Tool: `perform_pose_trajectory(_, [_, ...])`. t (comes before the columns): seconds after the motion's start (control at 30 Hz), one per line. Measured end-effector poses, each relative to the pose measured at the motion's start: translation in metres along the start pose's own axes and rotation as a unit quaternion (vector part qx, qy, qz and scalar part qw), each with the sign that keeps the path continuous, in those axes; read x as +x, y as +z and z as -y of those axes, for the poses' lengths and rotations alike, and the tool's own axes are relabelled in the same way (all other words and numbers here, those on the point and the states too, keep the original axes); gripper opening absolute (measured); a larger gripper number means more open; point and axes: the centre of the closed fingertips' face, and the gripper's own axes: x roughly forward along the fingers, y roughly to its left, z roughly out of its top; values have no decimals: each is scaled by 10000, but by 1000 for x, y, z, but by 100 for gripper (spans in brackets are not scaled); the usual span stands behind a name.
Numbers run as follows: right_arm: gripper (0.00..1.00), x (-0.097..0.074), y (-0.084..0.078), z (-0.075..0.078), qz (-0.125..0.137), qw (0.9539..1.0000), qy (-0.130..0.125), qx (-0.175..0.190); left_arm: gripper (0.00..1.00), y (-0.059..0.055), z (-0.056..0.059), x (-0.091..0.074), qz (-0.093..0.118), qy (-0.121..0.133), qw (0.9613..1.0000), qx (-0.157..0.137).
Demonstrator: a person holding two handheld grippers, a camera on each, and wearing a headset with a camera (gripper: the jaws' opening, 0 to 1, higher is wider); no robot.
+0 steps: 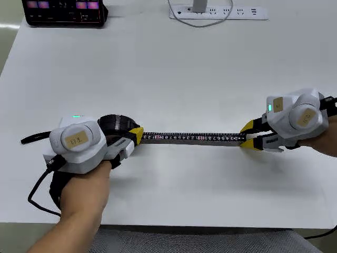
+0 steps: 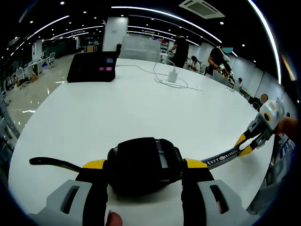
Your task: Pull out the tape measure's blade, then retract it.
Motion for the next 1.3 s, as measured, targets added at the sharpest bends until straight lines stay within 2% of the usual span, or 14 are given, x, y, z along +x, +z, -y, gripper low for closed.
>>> perform_pose_trajectory(0.47, [10, -1, -1, 0, -60, 10000, 39, -28, 57, 0, 0, 0, -8, 45, 10000, 77])
perform_pose_trajectory(0.9, [10, -1, -1, 1, -65, 10000, 28, 6, 56, 0, 0, 0, -5, -30, 10000, 3])
perform_pose_trajectory(1.07, [10, 5, 10, -3, 56, 9999, 97, 34, 56, -1, 0, -1, -10, -44, 10000, -15])
perform_pose_trajectory(1.3, [10, 8, 15, -2, 81, 9999, 129, 29, 56, -1, -1, -1, -24, -61, 10000, -33])
